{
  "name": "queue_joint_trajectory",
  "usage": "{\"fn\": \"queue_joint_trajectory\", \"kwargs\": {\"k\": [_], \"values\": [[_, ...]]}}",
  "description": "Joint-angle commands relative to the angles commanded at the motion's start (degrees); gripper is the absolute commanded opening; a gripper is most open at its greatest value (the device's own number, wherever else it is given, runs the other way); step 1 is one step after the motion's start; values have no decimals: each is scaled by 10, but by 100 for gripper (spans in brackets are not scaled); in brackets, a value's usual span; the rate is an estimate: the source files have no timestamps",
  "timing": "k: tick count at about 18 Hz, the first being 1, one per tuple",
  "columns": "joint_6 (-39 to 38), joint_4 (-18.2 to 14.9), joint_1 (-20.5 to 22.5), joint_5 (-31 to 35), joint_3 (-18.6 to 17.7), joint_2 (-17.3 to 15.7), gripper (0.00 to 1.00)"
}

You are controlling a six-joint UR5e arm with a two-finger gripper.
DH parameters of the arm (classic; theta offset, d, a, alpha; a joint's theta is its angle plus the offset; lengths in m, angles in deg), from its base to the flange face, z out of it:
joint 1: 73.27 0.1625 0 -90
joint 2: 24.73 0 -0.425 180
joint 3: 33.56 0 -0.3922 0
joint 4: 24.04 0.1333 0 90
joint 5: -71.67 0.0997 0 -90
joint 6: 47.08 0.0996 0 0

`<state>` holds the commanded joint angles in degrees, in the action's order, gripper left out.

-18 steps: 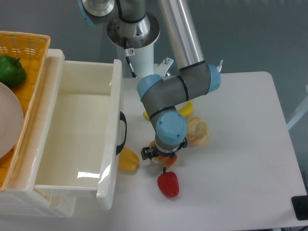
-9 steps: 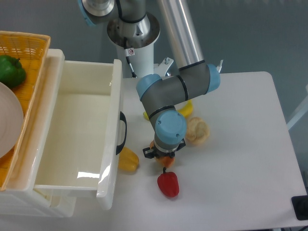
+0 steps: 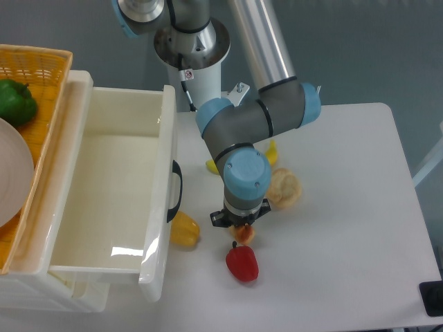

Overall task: Pick up the square bread
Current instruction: 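Lift the held orange bread roll and carry it toward the round bun, then hold the orange bread roll raised beside the round bun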

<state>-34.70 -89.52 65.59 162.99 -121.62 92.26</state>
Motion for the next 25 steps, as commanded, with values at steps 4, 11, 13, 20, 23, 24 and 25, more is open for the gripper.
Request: {"fn": "queue_joint_trajectory", "kwargs": {"k": [4,11,13,20,23,24,25], "values": [[111,-24,5,0,1,-38,6],[231,-47,26,1,0,-78,6],[270,-54,31,1,0,-88,6],[383,-91,45,-3,7,-109,6],[441,-113,45,-4,7,-115,6],[454,-120,45,-4,7,-127,6],[457,-128,47,-7,7,-134,6]]}}
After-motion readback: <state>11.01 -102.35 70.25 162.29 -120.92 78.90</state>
